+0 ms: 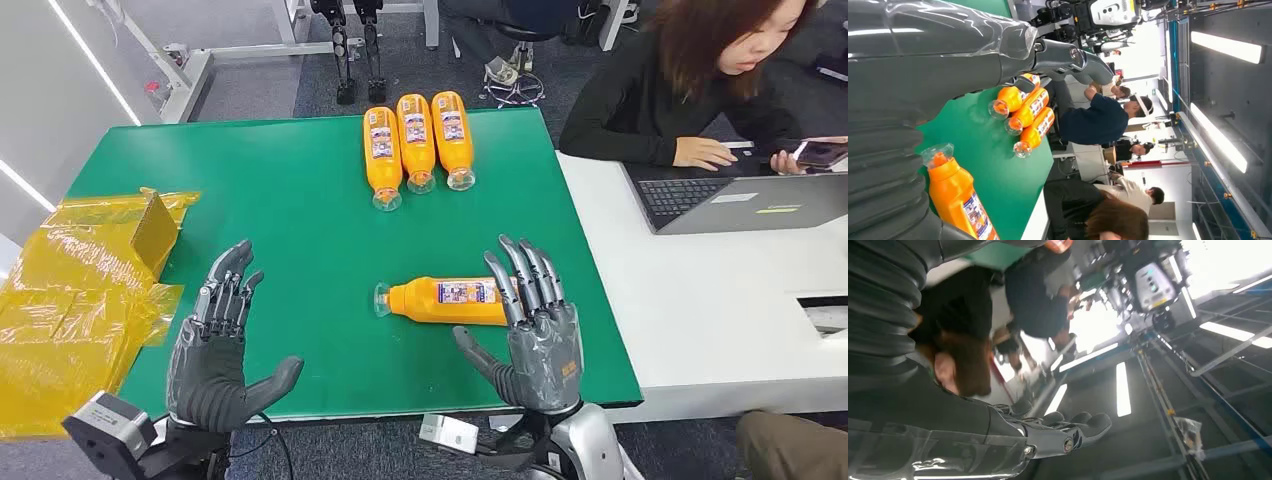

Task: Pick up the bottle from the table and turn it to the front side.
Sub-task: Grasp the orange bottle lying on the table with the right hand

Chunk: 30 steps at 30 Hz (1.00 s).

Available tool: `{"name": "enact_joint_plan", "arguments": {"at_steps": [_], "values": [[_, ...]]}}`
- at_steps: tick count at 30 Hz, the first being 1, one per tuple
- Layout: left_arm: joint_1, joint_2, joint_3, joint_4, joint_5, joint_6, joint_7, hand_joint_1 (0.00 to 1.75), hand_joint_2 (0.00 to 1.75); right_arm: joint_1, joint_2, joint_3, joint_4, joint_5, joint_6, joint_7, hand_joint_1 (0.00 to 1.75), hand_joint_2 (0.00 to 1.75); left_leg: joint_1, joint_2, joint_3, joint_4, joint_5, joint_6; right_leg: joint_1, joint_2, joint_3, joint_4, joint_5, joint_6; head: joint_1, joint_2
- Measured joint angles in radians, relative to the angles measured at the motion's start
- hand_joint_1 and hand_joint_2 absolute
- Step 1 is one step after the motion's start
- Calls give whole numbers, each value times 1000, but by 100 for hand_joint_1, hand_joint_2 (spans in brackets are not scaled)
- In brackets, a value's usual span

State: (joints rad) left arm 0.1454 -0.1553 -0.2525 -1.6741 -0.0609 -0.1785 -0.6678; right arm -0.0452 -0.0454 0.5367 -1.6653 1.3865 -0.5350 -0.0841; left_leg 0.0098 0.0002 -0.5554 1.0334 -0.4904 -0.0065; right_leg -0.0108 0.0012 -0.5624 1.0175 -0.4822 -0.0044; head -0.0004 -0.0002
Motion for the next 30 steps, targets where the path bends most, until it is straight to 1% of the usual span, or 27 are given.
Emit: {"name": "enact_joint_plan", "arguments": {"at_steps": [3,5,11,15,18,20,23,27,30], "values": [[-3,0,0,3,-1,-5,0,0,175,-27,-13,1,6,59,34,41,0,175,0,0,0,0,0,0,0,0,0,0,0,0,0,0],[-6,-1,0,8,-2,-9,-1,0,175,-59,-29,6,16,62,81,59,0,175,0,0,0,0,0,0,0,0,0,0,0,0,0,0],[-13,-1,0,28,-2,-21,-2,0,175,-176,-88,14,75,-178,276,21,0,175,0,0,0,1,1,1,0,0,0,0,2,1,0,0],[-17,0,0,43,-2,-29,-5,0,175,-270,-124,15,127,-356,453,-9,0,175,0,0,-1,1,2,1,0,0,0,0,3,1,0,0],[-21,1,0,54,-1,-37,-7,0,175,-370,-153,19,186,-448,566,-18,0,175,-1,0,-1,1,3,2,-1,0,0,0,3,2,0,0],[-25,2,-1,61,0,-42,-7,0,175,-447,-169,24,232,-488,624,-22,0,175,-1,0,-1,1,3,2,-1,0,0,0,4,1,0,0],[-32,3,-2,72,5,-50,-7,0,175,-568,-188,41,313,-583,740,-30,0,175,-1,0,-2,1,4,2,-1,0,-1,0,5,2,0,0],[-45,7,-10,91,13,-59,-7,0,175,-738,-208,95,437,-715,870,-26,0,175,-1,0,-2,2,6,4,-2,0,-1,1,6,2,0,0],[-51,10,-18,100,19,-61,-7,0,175,-850,-214,142,524,-785,954,-11,0,175,-1,0,-2,2,6,4,-2,0,-1,1,6,2,0,0]]}}
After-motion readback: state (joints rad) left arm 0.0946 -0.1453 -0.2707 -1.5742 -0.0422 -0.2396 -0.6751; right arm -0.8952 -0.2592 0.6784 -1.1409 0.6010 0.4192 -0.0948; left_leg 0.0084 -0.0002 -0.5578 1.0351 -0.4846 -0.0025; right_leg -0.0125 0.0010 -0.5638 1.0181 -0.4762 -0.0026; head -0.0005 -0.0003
